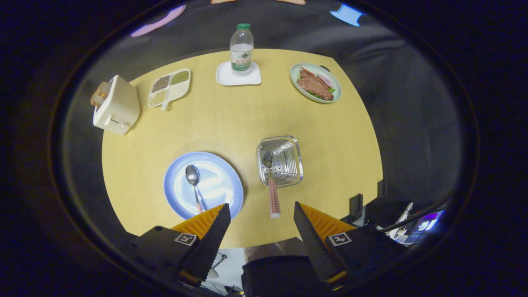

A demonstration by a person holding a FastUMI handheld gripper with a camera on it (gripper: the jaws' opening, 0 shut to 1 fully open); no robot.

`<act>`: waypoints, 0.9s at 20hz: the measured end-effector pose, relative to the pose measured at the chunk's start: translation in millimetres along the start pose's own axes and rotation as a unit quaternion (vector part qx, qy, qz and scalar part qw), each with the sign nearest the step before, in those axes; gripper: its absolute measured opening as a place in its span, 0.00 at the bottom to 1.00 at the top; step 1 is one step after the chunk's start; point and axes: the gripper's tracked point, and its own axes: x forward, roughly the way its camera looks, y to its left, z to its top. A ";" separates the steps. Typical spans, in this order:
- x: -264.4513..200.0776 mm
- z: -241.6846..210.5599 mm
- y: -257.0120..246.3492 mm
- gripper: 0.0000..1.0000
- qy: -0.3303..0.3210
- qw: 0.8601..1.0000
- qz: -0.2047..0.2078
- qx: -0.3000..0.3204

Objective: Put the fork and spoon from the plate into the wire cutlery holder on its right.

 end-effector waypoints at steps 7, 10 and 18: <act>-30.0 -39.2 75.1 0.99 -0.076 0.993 0.004 -0.094; -20.6 -54.2 103.2 0.98 -0.104 0.988 0.011 -0.114; 34.0 -67.9 136.0 0.98 -0.195 0.979 0.041 -0.048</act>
